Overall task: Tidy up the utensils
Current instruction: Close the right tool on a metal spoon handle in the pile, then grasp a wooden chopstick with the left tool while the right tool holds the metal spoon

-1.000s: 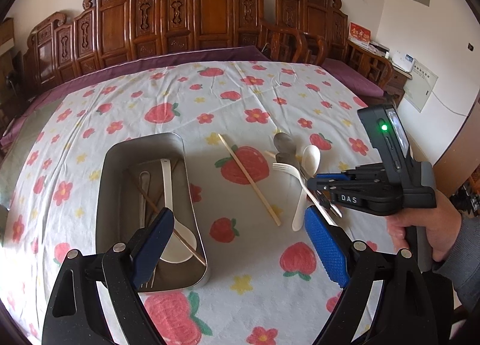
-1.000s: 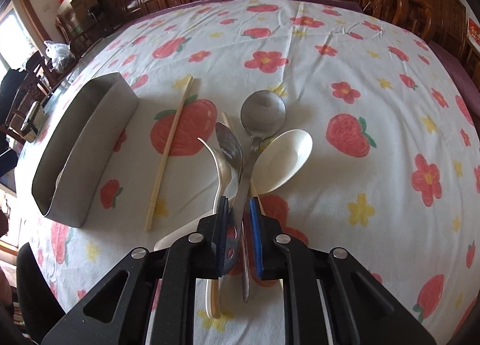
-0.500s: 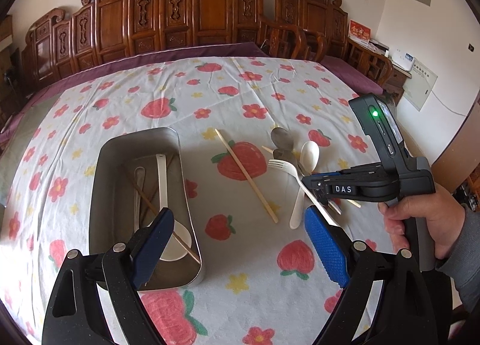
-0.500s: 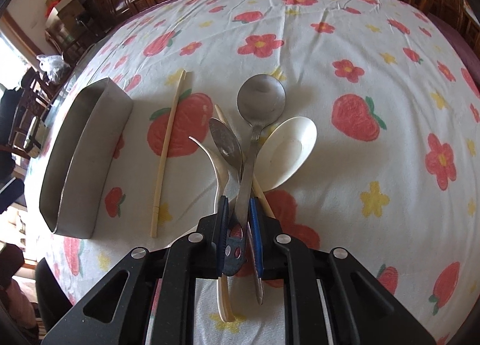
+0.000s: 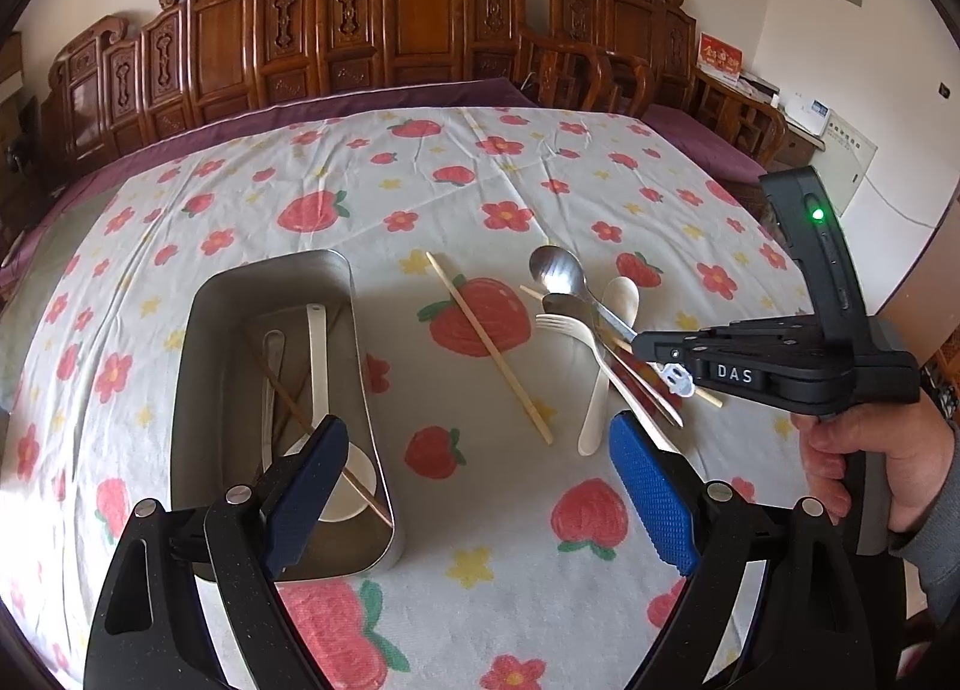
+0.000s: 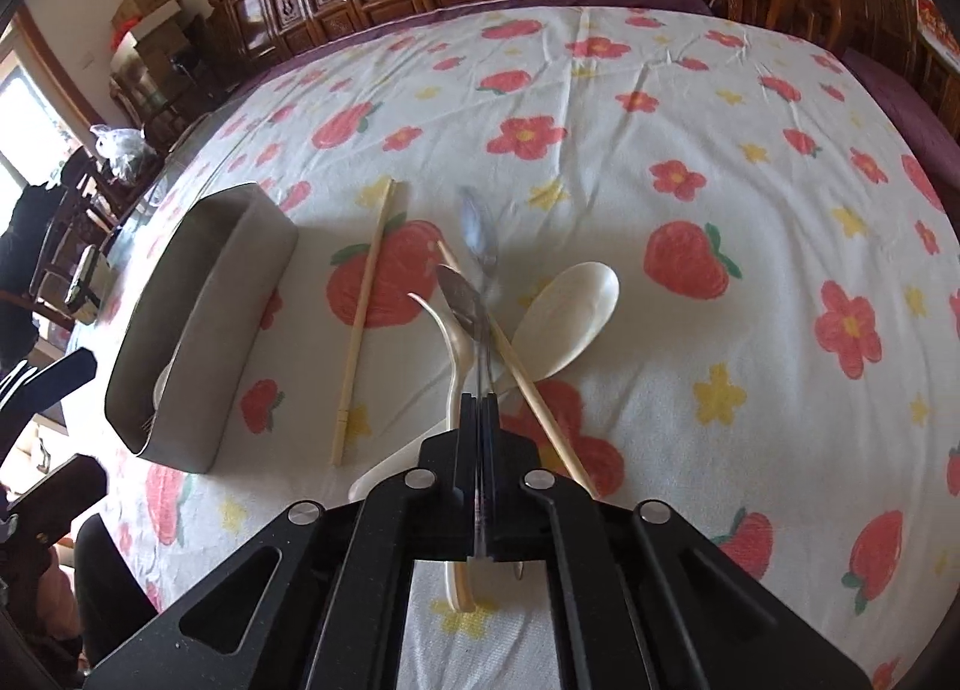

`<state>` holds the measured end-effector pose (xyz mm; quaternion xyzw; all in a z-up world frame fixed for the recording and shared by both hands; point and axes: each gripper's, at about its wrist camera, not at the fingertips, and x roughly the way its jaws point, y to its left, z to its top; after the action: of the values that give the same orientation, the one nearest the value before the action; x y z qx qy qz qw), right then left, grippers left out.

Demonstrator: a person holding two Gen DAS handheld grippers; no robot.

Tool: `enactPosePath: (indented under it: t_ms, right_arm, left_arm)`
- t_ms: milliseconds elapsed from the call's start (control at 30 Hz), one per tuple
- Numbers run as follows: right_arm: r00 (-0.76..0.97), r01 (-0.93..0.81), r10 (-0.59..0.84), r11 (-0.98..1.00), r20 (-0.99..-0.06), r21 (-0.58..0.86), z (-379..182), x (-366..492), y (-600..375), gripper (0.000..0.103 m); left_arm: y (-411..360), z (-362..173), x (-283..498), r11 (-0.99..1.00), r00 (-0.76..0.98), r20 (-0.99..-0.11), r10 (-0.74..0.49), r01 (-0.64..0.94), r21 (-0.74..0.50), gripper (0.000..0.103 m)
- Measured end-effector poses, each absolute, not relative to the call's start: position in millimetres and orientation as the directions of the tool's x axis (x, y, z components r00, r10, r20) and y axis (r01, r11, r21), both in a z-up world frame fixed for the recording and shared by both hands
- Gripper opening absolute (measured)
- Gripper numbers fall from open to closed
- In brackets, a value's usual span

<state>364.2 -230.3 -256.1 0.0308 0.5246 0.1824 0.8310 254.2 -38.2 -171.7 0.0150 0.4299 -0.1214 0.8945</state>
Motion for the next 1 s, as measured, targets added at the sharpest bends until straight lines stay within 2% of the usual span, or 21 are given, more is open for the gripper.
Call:
enactPosePath:
  t_ms: [467,533,667,733,967,1000]
  right_arm:
    - [0.445,-0.299,0.330,0.931,-0.832,0.209,-243.3,344.6,-242.5,0.002]
    - [0.460,-0.296,0.324,0.934,-0.827,0.201,-240.6,340.0,-246.3,0.002]
    - [0.466,-0.290,0.329,0.934,-0.821,0.210,-239.0,333.5,-254.9,0.002]
    - [0.467,-0.294,0.332,0.933,-0.820,0.210,-238.3,330.7,-257.4,0.002]
    - [0.473,-0.294,0.331,0.933,-0.817,0.208,-236.4,322.7,-267.0,0.002]
    - [0.472,-0.294,0.331,0.933,-0.817,0.208,-236.6,321.6,-267.7,0.002]
  left_arm:
    - [-54.4,-191.8,281.1,0.972,0.561,-0.808,-0.182,0.225,-0.063,0.085]
    - [-58.7,-196.2,289.3,0.972,0.548,-0.817,-0.180,0.227,-0.062,0.077]
    - [-69.4,-206.6,308.4,0.972,0.521,-0.835,-0.179,0.227,-0.067,0.068]
    - [-73.9,-212.7,316.9,0.972,0.505,-0.844,-0.180,0.225,-0.072,0.058]
    - [-85.6,-237.6,346.6,0.979,0.457,-0.878,-0.147,0.193,-0.063,0.044]
    - [-85.6,-240.7,350.5,0.981,0.450,-0.882,-0.138,0.182,-0.061,0.039]
